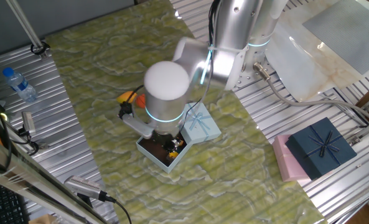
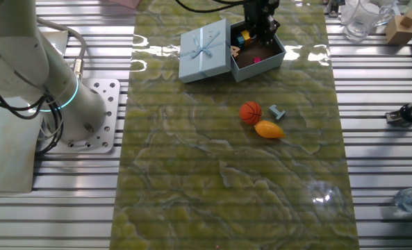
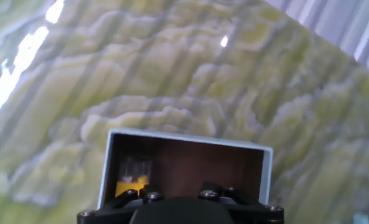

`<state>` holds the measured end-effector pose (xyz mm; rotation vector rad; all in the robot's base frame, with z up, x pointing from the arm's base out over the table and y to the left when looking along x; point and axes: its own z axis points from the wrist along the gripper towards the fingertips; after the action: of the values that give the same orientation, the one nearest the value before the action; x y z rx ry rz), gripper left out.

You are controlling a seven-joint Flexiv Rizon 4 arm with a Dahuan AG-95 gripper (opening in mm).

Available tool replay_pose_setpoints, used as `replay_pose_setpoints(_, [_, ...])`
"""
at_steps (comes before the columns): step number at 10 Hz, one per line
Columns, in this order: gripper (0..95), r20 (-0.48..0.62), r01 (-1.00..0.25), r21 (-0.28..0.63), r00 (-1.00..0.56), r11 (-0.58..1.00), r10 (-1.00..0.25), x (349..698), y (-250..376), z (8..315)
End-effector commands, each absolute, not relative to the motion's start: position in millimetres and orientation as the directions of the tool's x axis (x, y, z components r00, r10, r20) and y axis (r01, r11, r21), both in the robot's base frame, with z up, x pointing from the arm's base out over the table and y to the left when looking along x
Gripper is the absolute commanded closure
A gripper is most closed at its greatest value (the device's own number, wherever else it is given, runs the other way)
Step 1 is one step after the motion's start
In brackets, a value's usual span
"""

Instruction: Take everything out of the gift box

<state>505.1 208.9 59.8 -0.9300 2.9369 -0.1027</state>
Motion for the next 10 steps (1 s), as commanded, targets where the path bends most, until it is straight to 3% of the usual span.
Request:
replay_pose_setpoints(1, [57.0,-0.045,-0.732,-0.102,-0.673,0.673,-0.739,503.8,207.4,56.0])
replay_pose_setpoints(10, [57.0,-0.052,-0.747,-0.137,-0.651,0.651,-0.758,499.3,202.6,46.1])
